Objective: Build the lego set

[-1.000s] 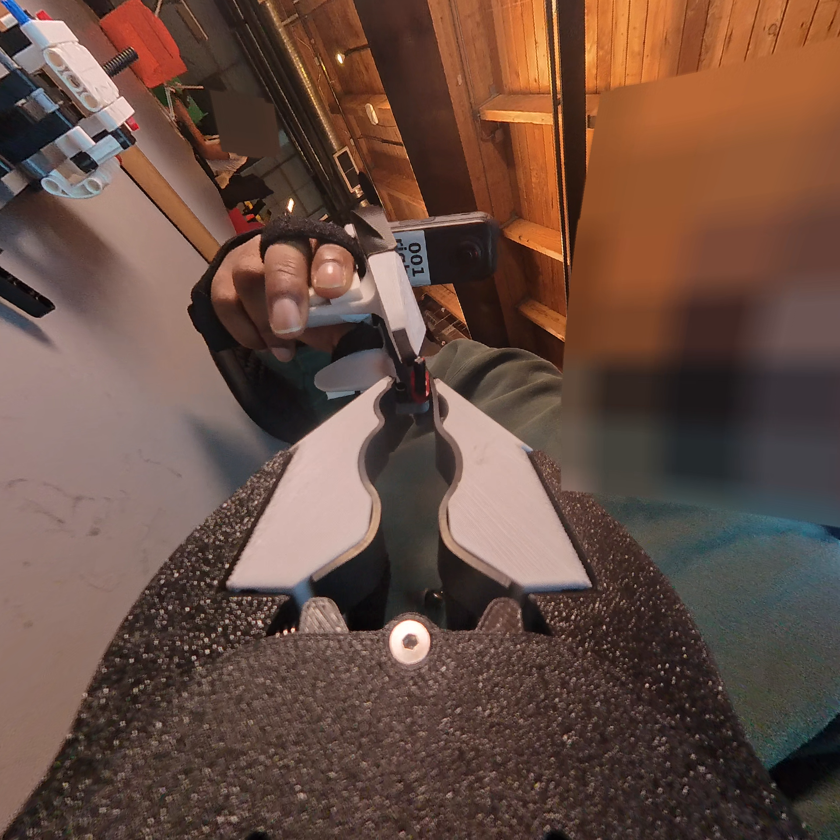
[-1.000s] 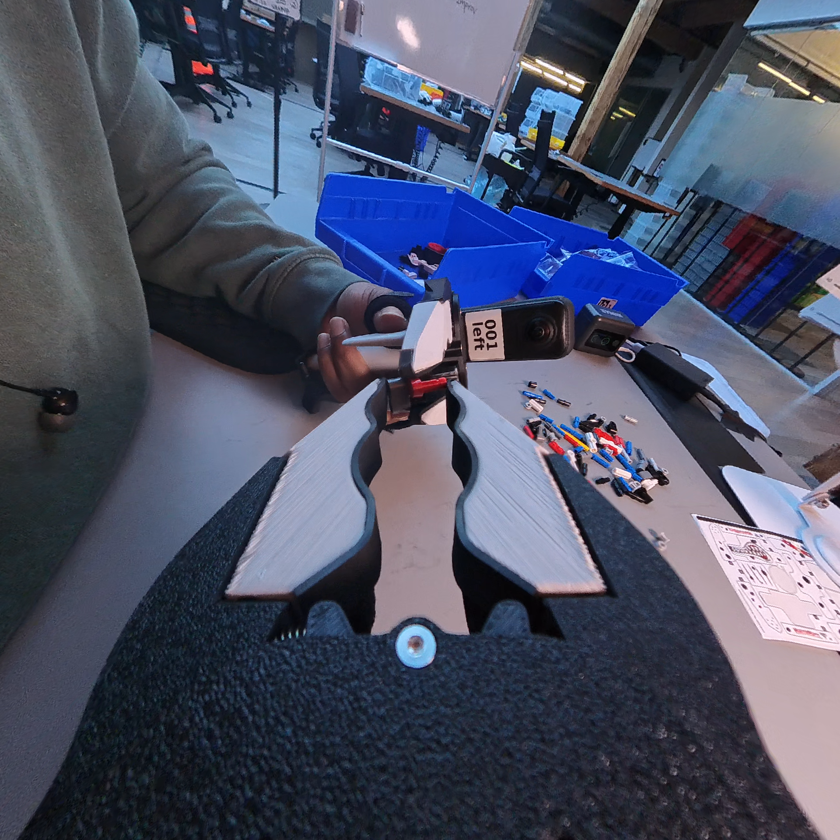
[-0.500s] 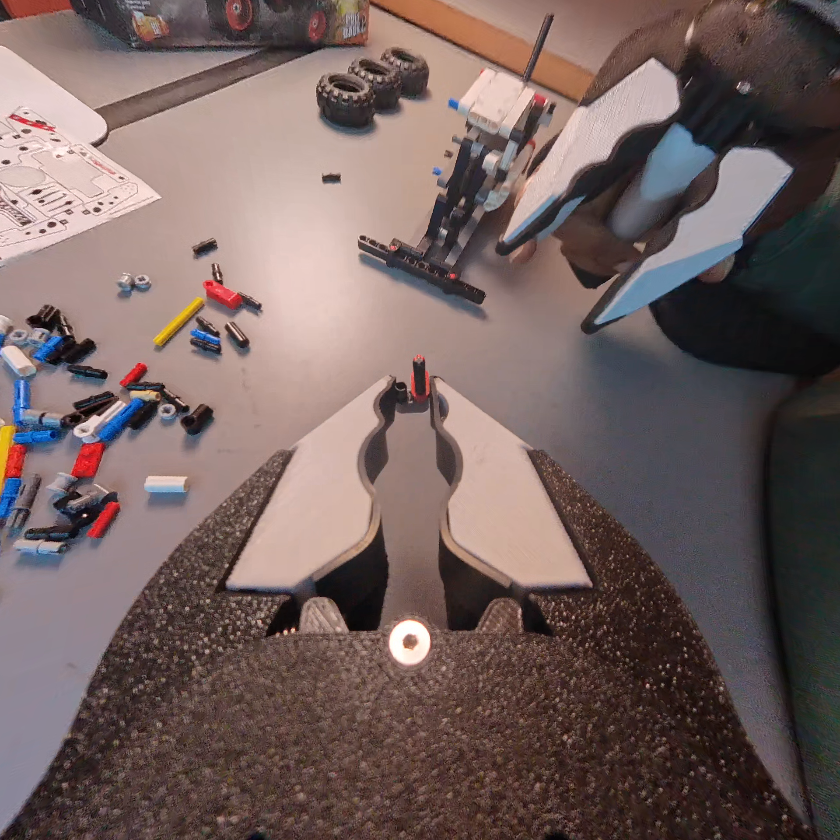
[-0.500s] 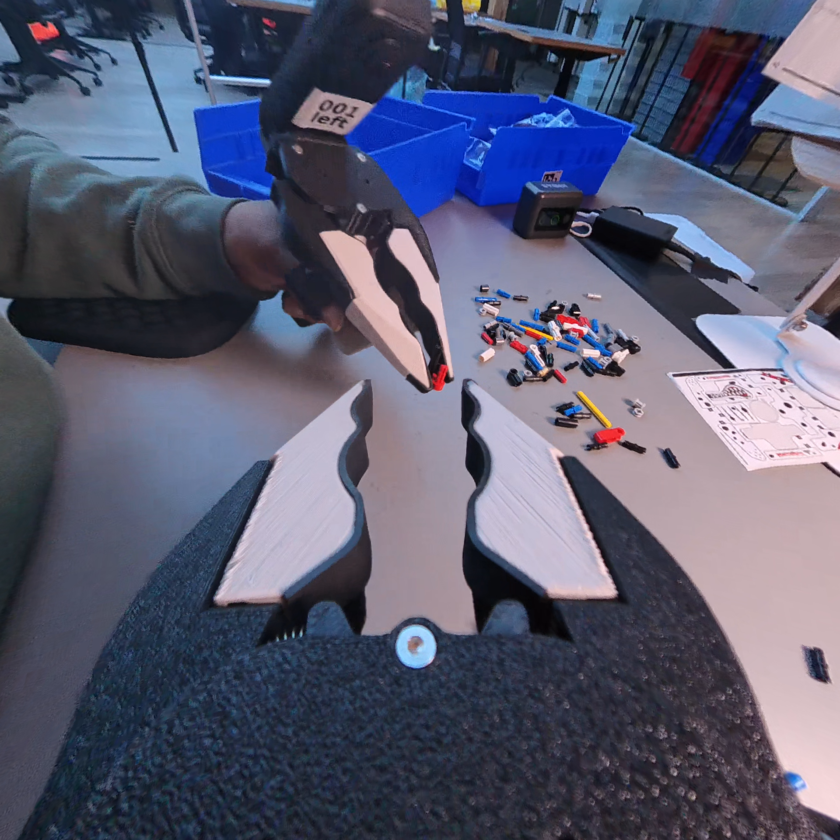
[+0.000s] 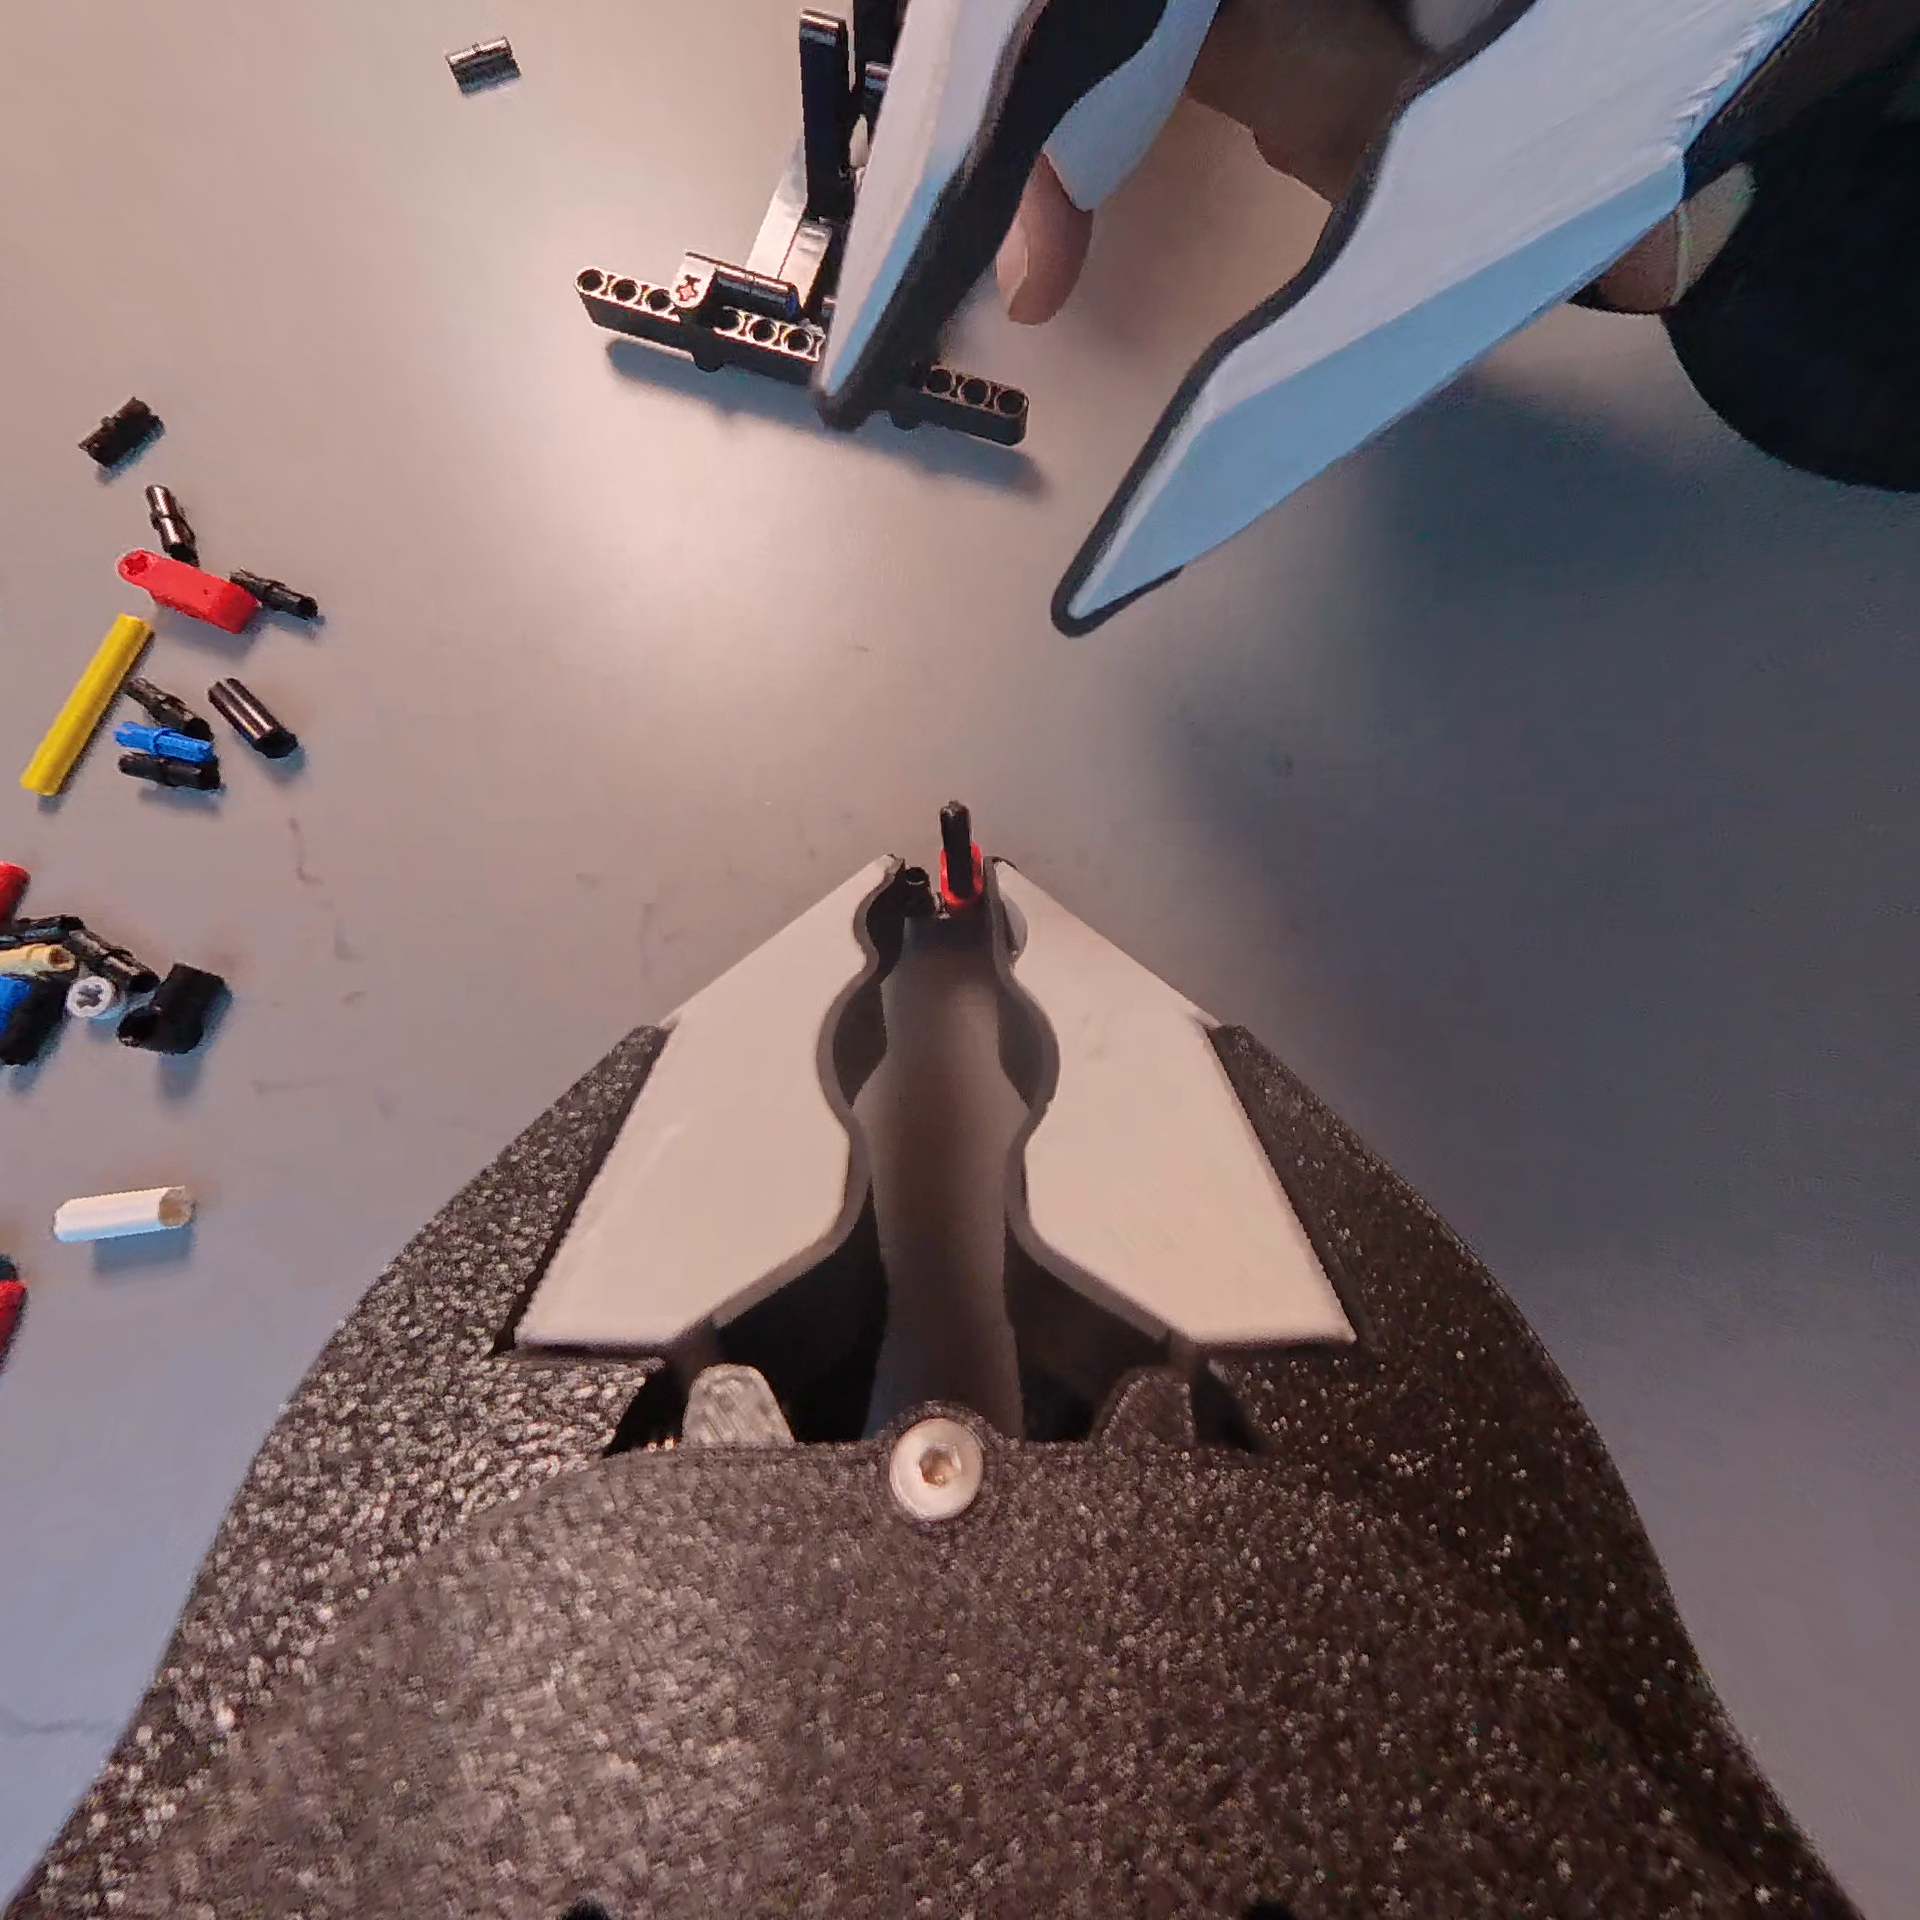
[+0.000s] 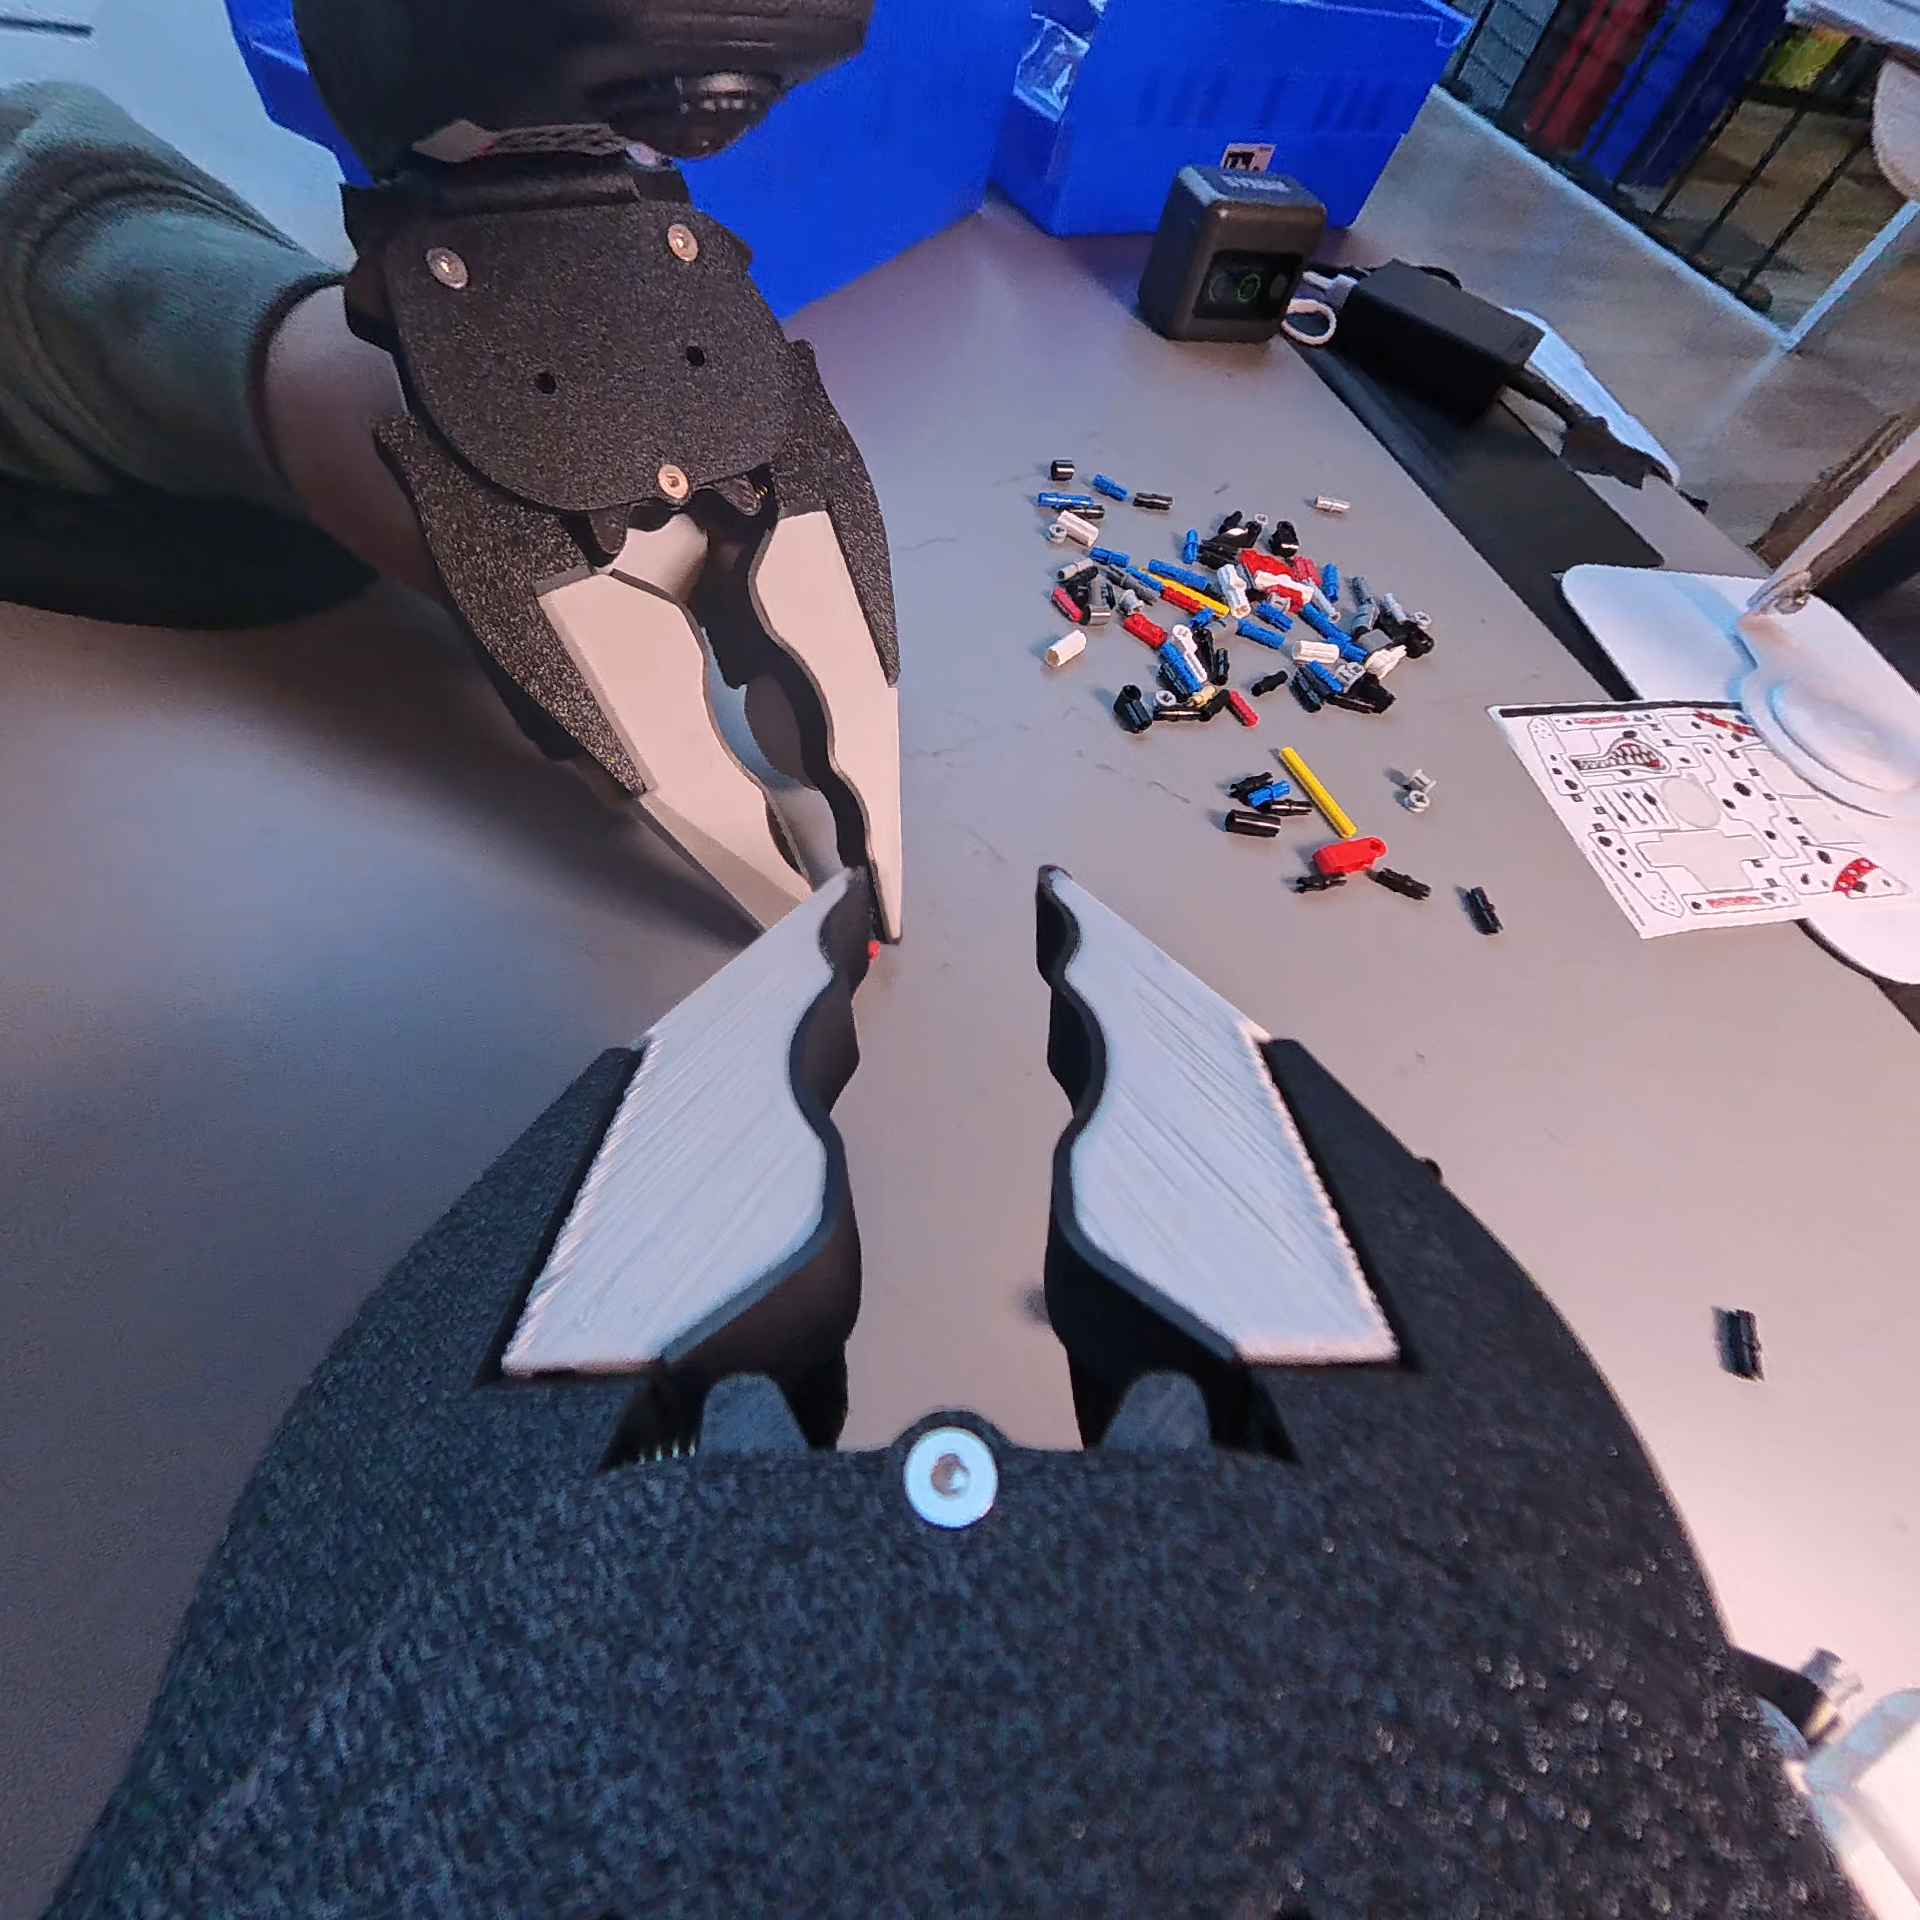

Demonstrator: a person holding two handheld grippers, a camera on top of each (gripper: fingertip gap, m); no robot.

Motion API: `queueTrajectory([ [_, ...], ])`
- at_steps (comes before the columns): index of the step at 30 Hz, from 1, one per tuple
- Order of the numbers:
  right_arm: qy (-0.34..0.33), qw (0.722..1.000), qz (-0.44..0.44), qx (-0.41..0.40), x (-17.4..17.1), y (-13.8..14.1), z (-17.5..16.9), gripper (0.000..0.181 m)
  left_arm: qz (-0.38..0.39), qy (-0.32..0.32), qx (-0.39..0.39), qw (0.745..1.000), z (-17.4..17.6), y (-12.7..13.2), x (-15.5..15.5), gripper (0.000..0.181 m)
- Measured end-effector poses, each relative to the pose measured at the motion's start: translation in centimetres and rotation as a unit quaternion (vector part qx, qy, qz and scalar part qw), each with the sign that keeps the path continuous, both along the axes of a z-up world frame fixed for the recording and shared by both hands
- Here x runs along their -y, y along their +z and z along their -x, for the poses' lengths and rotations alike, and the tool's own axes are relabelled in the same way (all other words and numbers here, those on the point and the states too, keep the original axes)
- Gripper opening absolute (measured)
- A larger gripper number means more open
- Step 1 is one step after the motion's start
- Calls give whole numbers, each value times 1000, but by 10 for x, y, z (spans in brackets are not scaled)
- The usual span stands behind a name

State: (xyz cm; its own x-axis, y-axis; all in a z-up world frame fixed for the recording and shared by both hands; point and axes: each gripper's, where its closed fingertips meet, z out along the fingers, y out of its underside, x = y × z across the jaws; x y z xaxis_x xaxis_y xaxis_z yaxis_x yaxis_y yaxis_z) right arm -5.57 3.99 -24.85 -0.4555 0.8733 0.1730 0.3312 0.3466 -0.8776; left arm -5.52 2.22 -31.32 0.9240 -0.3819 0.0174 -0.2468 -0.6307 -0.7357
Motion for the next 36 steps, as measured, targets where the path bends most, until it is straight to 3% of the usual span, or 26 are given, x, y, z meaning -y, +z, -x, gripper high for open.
queueTrajectory([
  [11, -14, 1000, -9, 10, -14, -6, 0, 30, 28, -36, 18, 999, -5, -2, 16, 33],
  [16, -20, 1000, -18, 16, -21, -8, -2, 29, 30, -74, 22, 997, -1, -2, 29, 29],
  [26, -14, 999, -15, 27, -22, -12, -3, 29, 1, -96, 4, 995, -2, 1, 20, 24],
  [36, -17, 999, -23, 36, -32, -18, -7, 29, 11, -113, 13, 993, -3, 1, 31, 14],
])
